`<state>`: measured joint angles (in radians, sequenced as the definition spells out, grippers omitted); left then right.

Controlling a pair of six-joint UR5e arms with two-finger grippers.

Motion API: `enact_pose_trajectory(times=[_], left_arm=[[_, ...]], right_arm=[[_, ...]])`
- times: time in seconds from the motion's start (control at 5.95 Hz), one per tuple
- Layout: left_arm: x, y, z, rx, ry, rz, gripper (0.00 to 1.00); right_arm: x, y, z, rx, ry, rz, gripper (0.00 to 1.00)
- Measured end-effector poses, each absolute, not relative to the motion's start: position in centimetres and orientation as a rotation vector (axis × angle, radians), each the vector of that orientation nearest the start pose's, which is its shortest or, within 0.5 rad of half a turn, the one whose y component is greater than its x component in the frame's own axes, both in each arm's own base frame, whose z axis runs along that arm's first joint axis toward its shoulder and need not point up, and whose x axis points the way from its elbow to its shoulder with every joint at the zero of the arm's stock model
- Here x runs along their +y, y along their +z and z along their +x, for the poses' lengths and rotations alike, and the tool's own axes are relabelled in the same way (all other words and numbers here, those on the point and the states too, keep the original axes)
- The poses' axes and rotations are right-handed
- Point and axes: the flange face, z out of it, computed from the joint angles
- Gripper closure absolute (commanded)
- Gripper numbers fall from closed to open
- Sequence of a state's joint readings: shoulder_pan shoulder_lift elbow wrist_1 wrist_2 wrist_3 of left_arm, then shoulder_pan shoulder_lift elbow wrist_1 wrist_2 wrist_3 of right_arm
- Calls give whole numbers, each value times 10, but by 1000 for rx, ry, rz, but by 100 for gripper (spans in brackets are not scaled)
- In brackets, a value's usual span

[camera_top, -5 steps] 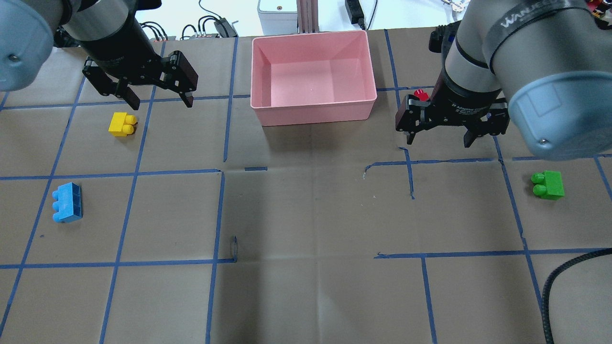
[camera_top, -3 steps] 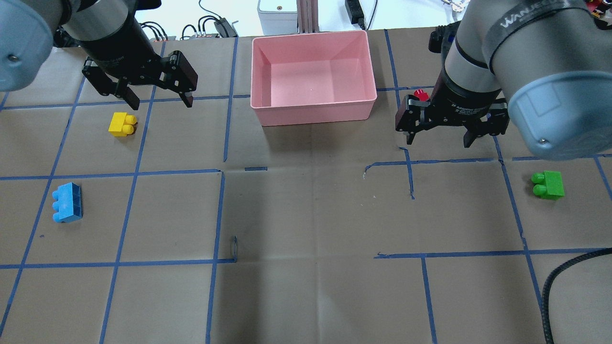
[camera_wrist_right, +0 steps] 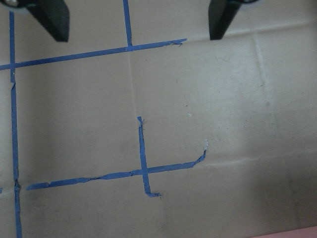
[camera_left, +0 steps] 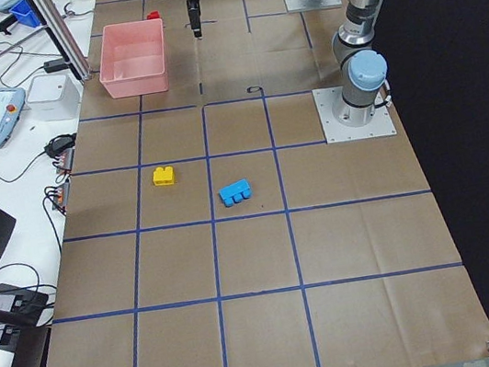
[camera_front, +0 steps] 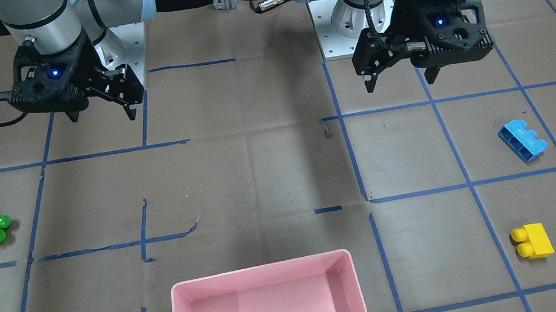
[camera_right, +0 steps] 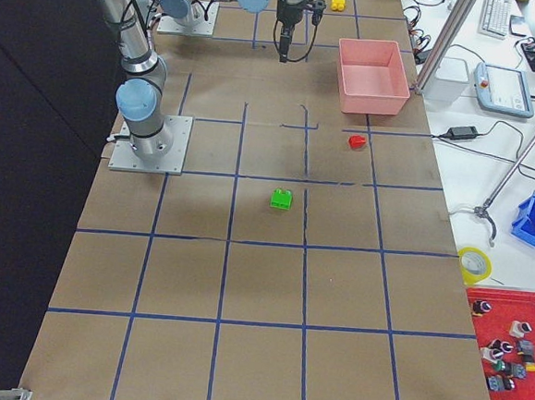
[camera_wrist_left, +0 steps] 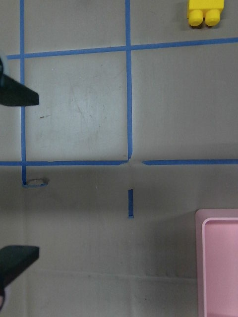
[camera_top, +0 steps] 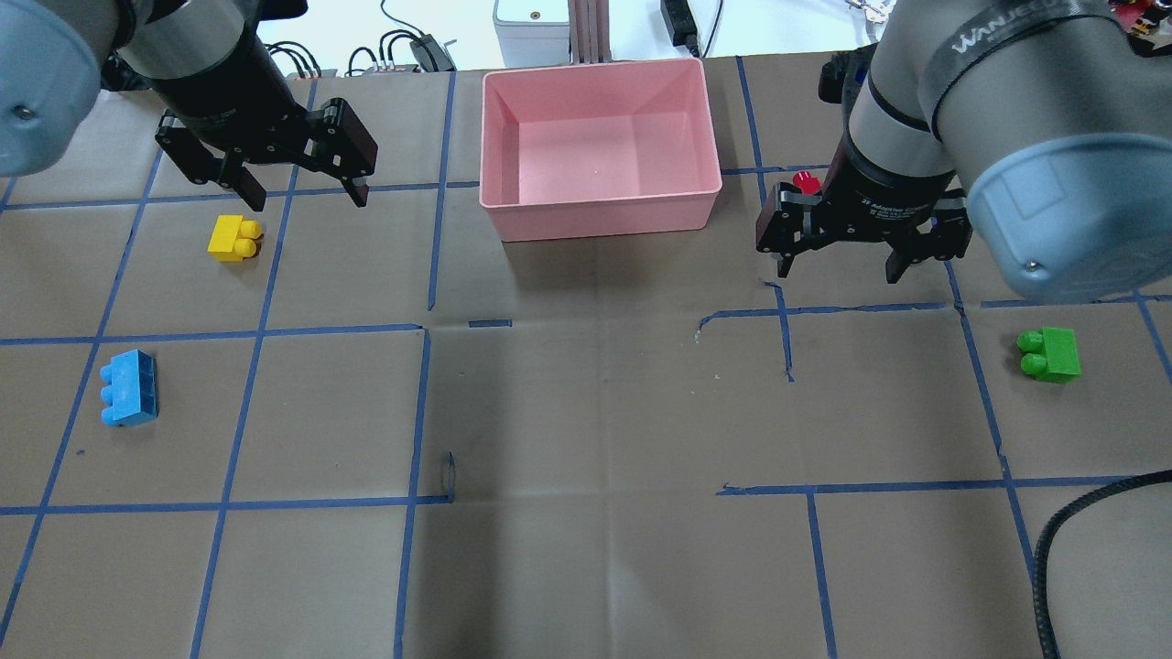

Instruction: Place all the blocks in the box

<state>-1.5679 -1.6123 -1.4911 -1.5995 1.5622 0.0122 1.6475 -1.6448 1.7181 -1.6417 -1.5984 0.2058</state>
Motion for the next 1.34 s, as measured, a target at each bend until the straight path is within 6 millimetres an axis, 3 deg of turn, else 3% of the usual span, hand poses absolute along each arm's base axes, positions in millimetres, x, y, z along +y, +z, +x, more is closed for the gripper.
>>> enact_pose_trajectory(times=[0.34, 0.5, 0.67, 0.84, 1.01, 1.34], left_arm=[[-517, 502, -121, 3150, -22, 1, 0], [-525, 502, -93, 3148, -26, -74, 0], [-530, 501, -45, 3144, -23, -179, 0], [-531, 497, 16, 3138, -10, -247, 0], [-526, 494, 75, 3133, 7, -285, 0], [-502, 480, 191, 3141, 49, -333, 0]], right_arm=[[-448, 457, 164, 3163, -1, 205, 0], [-450, 457, 160, 3165, 1, 185, 0], [-455, 457, 144, 3176, 2, 119, 0], [-466, 457, 99, 3189, 9, 42, 0], [-474, 457, 40, 3192, 22, -3, 0], [-474, 447, -72, 3197, 22, 91, 0]])
